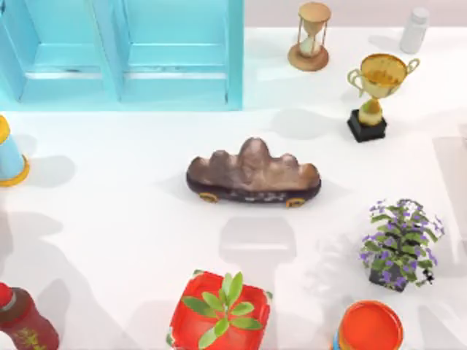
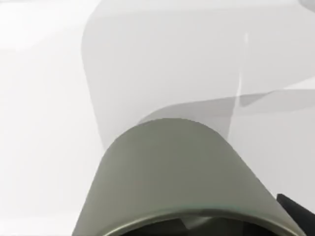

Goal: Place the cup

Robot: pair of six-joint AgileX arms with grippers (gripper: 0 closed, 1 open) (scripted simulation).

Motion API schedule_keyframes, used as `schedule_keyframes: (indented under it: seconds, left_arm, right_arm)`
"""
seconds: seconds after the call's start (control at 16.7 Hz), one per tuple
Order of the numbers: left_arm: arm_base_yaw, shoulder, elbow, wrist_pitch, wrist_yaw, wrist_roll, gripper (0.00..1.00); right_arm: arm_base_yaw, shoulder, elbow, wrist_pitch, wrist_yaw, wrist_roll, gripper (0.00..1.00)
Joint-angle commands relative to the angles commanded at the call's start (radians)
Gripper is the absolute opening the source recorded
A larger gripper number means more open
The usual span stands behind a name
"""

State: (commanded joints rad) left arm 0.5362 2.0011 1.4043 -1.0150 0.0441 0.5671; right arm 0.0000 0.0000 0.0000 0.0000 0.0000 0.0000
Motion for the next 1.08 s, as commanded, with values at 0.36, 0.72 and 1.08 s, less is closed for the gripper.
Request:
schedule_keyframes:
  seconds: [0.36,0.72,1.08]
  left_arm:
    - [-0.032,0.016,-0.011,0.072,0.026,-0.036,0.0]
    - [-0.032,0.016,-0.011,0.072,0.026,-0.036,0.3]
    - [-0.032,0.016,-0.011,0.072,0.026,-0.036,0.75]
  right_arm:
    - [0.0,0.0,0.0,0.0,0.0,0.0,1.0]
    - [0.0,0.0,0.0,0.0,0.0,0.0,1.0]
    - [0.0,0.0,0.0,0.0,0.0,0.0,1.0]
